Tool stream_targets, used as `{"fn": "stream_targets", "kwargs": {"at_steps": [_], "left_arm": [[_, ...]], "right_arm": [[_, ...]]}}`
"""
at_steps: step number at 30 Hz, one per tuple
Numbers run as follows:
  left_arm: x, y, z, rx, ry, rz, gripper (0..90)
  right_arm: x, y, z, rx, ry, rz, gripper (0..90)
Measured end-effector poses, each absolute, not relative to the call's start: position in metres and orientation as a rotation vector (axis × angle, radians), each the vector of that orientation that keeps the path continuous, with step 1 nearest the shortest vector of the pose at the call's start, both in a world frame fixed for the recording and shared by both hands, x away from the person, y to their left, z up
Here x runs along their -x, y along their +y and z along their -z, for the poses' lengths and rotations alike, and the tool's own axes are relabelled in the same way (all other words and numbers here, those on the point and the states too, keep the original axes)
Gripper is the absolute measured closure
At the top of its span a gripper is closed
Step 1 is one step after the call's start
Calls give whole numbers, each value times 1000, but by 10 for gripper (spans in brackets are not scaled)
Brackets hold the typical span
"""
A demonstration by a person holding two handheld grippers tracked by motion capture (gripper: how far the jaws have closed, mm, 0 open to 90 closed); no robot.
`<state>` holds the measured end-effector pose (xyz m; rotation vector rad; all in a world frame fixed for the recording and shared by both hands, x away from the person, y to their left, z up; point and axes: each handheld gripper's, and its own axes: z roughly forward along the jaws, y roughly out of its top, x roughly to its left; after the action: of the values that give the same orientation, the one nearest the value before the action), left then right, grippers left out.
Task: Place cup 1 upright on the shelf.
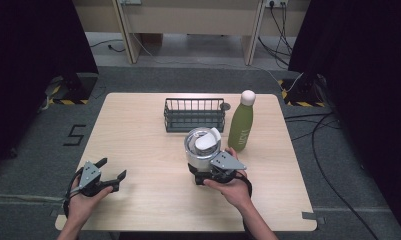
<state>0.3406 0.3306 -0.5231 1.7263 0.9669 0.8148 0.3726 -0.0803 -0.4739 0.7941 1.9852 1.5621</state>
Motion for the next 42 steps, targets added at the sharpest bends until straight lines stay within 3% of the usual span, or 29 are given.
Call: {"fn": "stream_targets", "kwargs": {"at_steps": [42], "left_arm": [[-341,333,521,-1718,967,-826,130]], "right_arm": [[-427,-59,425,-819,1845,-1578,104]]}}
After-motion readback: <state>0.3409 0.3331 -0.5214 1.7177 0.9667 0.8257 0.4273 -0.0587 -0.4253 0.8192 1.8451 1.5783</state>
